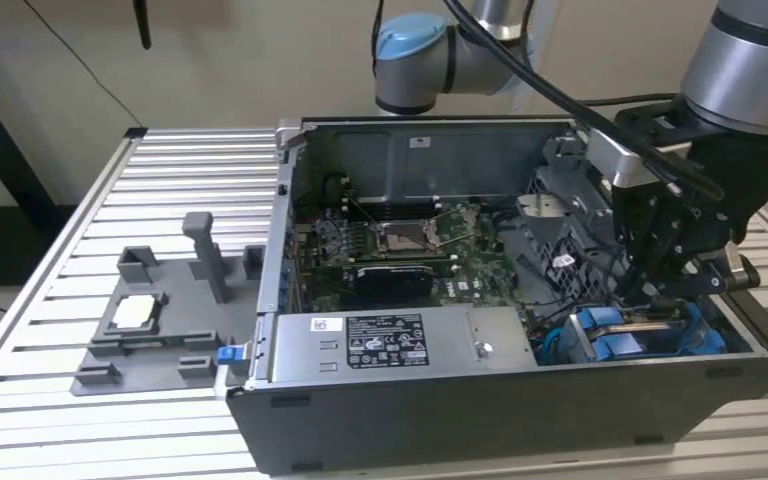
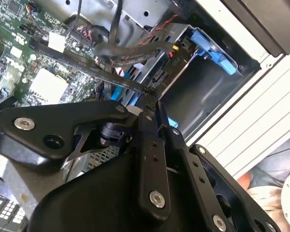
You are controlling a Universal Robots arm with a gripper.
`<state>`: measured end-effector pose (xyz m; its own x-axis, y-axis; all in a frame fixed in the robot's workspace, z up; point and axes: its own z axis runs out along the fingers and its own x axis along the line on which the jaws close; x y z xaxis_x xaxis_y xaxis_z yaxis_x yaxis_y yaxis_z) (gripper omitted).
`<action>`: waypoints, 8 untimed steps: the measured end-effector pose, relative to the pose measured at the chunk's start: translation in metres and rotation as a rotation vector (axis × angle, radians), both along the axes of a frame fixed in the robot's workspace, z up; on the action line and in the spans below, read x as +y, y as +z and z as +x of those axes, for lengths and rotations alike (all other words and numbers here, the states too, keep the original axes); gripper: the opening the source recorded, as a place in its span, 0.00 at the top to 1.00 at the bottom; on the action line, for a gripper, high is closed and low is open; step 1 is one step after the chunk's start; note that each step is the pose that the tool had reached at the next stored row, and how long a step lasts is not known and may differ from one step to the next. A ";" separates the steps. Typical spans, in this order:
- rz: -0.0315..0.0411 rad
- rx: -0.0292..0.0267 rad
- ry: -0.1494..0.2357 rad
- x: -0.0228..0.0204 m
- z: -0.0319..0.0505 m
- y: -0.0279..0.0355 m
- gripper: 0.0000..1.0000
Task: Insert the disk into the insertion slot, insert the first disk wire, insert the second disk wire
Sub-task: 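Insert the second disk wire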
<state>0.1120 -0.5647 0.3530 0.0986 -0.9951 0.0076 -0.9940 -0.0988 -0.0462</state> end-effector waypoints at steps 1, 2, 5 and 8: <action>0.0023 0.0009 0.000 -0.0001 0.0011 -0.0003 0.84; 0.0065 0.0010 0.000 -0.0002 0.0020 -0.0004 0.84; 0.0203 0.0011 -0.003 -0.0004 0.0036 -0.0010 0.84; 0.0248 0.0010 -0.018 -0.0006 0.0037 -0.0019 0.84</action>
<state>0.1157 -0.5653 0.3511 0.0808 -0.9966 -0.0171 -0.9957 -0.0799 -0.0474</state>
